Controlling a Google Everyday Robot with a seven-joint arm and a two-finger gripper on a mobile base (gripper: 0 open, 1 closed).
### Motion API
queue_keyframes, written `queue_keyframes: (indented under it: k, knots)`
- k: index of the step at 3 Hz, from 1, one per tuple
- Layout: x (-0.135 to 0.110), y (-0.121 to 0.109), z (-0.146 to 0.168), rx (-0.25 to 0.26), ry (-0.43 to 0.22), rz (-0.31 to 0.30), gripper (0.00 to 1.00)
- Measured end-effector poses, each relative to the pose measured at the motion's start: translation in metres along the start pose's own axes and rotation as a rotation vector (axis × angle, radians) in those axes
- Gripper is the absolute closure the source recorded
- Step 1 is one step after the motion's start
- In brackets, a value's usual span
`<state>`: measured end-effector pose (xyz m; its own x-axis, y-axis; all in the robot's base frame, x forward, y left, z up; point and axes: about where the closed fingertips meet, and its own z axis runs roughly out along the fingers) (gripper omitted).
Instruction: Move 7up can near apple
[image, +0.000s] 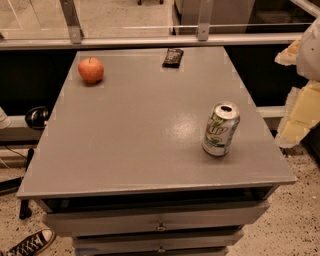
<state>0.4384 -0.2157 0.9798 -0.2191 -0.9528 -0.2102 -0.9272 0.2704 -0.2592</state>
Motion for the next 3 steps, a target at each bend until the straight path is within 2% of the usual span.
queue_keyframes:
  k: [1, 2, 3]
  knots:
    - [0.000, 0.000, 0.000, 0.000, 0.000, 0.000, 0.00]
    - [0.001, -0.009, 0.010, -0.025, -0.074, 0.008, 0.00]
    - [0.010, -0.020, 0.045, -0.098, -0.222, 0.095, 0.00]
